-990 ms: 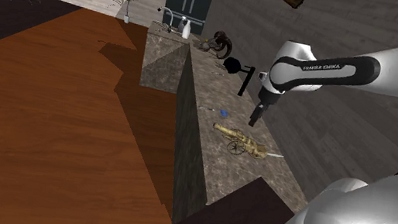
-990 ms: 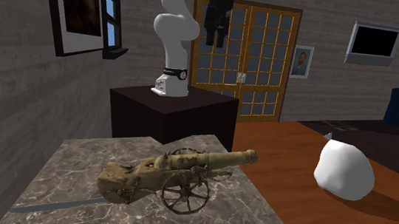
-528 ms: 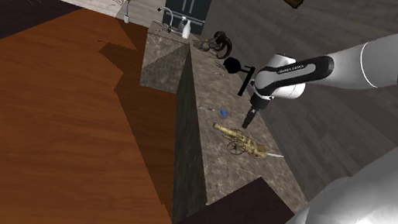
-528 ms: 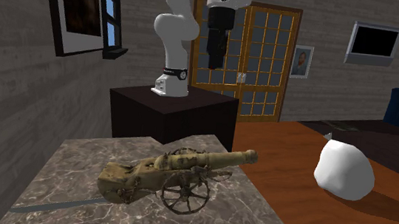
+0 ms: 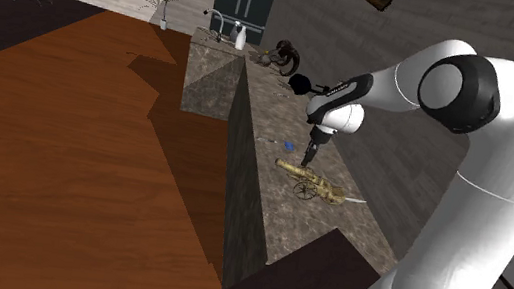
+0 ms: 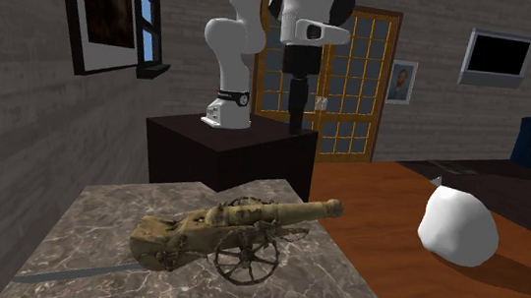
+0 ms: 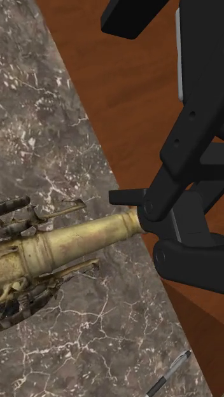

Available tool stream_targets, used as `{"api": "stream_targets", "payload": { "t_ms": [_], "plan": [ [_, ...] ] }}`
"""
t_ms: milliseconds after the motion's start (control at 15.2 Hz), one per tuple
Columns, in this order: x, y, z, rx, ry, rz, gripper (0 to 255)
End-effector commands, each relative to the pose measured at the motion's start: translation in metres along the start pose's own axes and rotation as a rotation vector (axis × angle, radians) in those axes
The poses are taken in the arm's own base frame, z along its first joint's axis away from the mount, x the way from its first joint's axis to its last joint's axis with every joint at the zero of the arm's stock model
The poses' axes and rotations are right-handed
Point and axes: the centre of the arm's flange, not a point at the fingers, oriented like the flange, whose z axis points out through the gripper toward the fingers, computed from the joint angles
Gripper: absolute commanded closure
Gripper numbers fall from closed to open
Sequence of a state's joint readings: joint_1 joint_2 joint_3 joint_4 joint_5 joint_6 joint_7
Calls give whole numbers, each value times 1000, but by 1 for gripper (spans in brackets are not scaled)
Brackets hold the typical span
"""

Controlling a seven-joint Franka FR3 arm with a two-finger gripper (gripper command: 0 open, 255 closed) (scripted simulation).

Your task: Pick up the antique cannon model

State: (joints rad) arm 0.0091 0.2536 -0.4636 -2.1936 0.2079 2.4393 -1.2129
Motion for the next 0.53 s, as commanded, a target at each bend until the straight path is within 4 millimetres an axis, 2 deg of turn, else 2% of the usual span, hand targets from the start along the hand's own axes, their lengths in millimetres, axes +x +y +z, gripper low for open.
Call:
{"api": "stream_targets", "payload": {
  "t_ms": [0, 462],
  "plan": [
    [6, 18, 20, 4, 12, -36, 0],
    [39, 75, 85, 16, 45, -154, 0]
  ]
}}
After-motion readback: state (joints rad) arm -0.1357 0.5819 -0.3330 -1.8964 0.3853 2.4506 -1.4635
